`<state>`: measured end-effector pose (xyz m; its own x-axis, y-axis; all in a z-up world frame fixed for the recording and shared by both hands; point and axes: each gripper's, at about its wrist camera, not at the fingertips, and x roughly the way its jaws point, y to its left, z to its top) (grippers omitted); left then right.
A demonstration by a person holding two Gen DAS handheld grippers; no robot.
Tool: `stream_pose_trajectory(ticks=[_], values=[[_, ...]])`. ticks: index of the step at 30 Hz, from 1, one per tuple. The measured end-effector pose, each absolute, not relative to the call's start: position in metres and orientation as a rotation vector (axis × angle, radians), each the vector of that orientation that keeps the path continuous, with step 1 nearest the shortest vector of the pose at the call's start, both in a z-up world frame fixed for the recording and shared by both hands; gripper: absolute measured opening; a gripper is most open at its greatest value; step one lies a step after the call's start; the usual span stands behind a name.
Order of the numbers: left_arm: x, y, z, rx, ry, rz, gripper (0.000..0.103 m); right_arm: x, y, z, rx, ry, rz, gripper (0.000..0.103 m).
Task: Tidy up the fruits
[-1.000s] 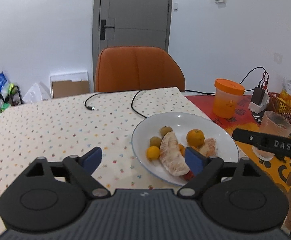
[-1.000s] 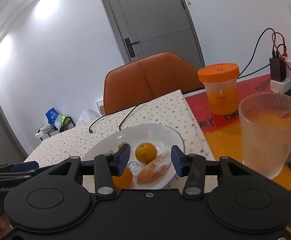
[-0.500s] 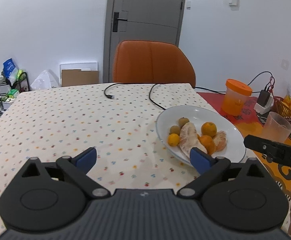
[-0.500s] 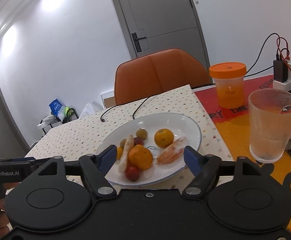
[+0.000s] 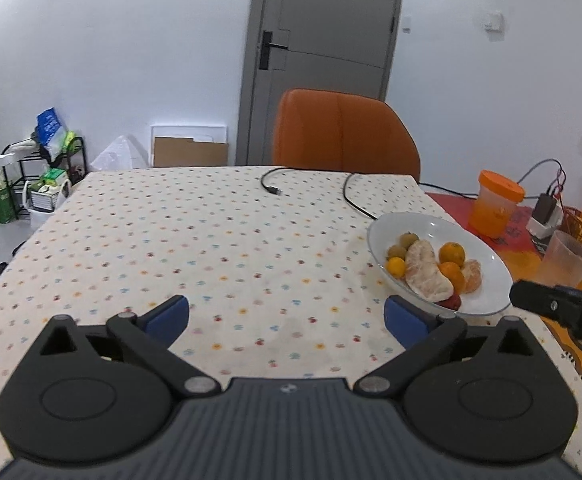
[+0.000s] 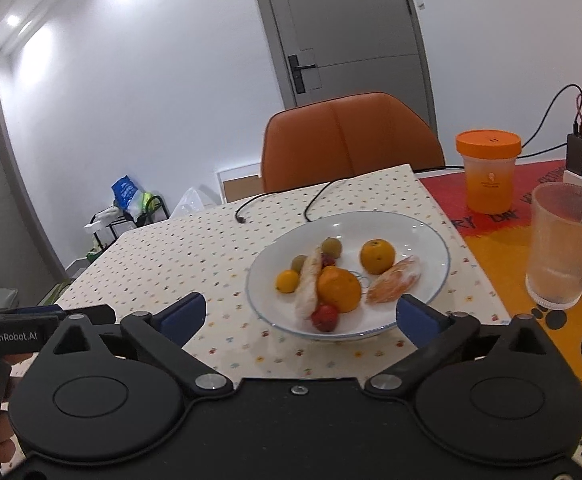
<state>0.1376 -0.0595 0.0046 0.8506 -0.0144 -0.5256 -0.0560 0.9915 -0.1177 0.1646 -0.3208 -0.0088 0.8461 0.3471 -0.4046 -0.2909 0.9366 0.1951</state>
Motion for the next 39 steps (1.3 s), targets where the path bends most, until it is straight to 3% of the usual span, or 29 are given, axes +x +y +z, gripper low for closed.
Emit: stream_pose_trajectory(ticks=[39], values=[[0.045,0.007,0.021,-0.147,0.533,0.084,0.103,0.093,-0.262,0.011,0.025,0.445,0.385,0.103]])
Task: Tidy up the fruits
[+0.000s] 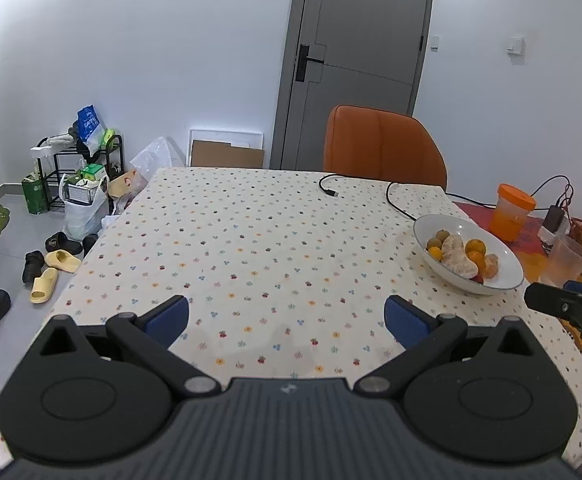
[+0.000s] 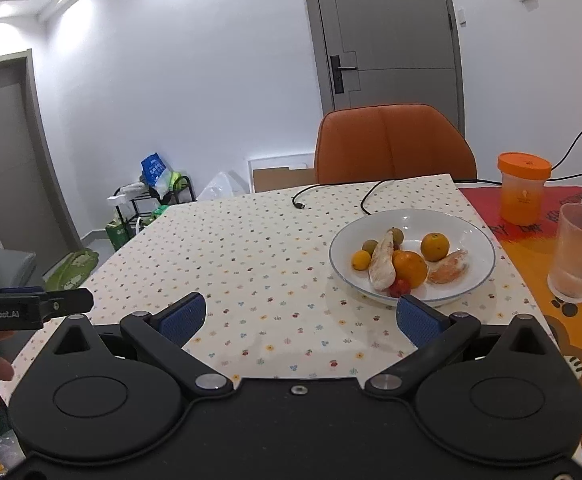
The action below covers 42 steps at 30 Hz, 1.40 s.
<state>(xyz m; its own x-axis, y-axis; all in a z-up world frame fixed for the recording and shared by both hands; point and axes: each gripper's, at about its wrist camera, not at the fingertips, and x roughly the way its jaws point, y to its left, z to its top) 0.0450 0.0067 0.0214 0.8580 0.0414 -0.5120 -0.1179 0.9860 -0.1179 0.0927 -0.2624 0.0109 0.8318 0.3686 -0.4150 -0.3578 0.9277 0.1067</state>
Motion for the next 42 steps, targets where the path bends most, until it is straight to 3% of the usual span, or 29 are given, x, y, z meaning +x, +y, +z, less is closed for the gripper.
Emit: stream_pose_trajectory(ticks=[42], values=[[0.010,0.017,0.022,-0.129,0.522,0.083,0.103,0.051,-0.267,0.008,0.010,0.440,0.378,0.103]])
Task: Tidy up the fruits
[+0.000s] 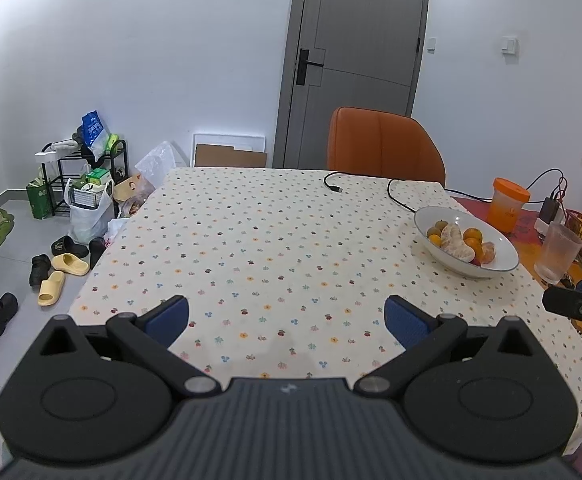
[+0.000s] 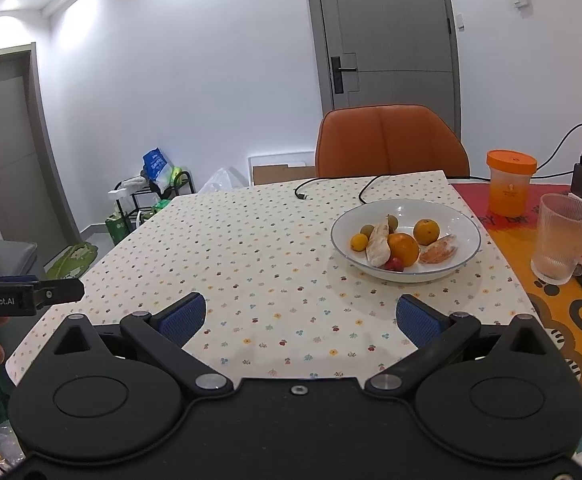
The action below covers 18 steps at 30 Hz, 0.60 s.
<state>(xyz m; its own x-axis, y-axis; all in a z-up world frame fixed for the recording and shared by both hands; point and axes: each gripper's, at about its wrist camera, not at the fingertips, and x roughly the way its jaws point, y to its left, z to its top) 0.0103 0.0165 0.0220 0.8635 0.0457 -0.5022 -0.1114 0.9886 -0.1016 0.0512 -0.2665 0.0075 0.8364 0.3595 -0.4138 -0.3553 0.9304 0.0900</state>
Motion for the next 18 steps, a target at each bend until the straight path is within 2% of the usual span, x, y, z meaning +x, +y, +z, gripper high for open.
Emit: stream_pose_trajectory(ticks=[18], values=[[0.0092,0.0134,0.0197,-0.137,0.523,0.071,0.103,0.0515,-0.2678,0.0056,0.005,0.443,0.374,0.103]])
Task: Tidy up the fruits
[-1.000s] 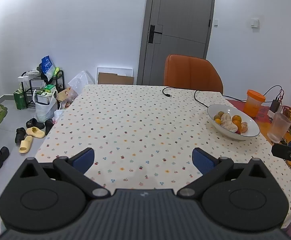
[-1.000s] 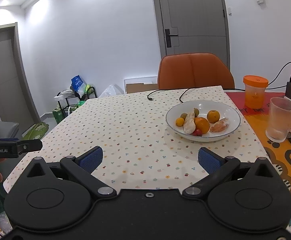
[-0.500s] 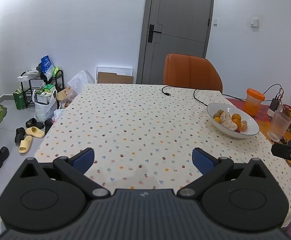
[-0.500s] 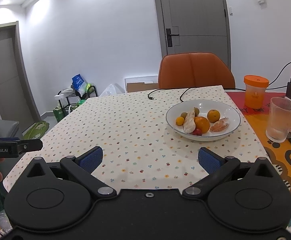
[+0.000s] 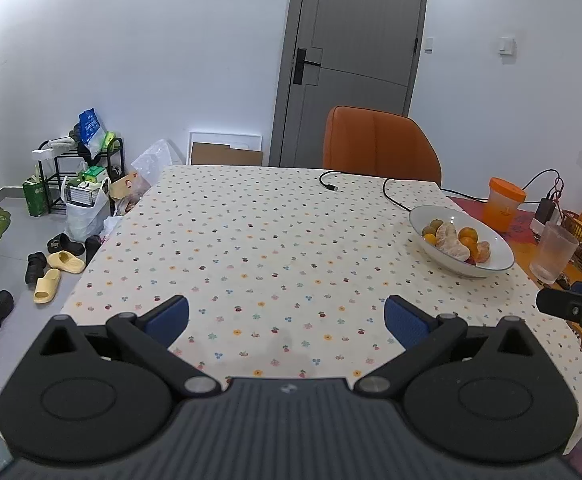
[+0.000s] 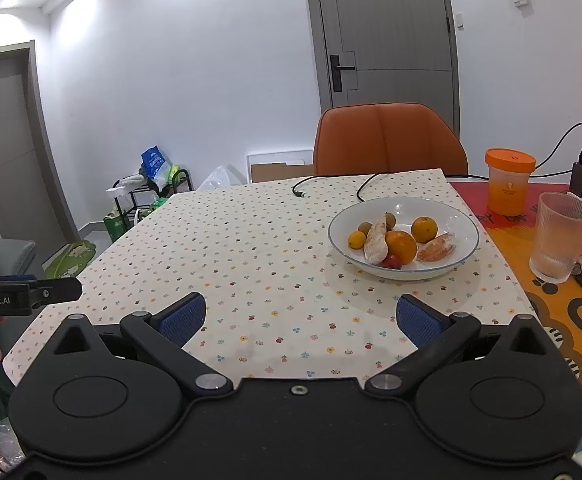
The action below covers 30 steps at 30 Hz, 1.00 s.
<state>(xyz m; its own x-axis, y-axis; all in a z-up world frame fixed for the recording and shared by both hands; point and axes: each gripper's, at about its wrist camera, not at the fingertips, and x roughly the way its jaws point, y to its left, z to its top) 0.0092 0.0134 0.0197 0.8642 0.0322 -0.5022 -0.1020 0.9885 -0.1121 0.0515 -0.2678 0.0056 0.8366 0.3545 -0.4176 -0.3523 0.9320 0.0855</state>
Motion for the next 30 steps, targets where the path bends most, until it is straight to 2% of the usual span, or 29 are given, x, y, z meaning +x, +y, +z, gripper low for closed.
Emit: stream_pose_trajectory(ticks=[30], values=[[0.0086,0.0119,0.0188,-0.143,0.522,0.058,0.103,0.0532,-0.2695,0.0008,0.007,0.456,0.365,0.103]])
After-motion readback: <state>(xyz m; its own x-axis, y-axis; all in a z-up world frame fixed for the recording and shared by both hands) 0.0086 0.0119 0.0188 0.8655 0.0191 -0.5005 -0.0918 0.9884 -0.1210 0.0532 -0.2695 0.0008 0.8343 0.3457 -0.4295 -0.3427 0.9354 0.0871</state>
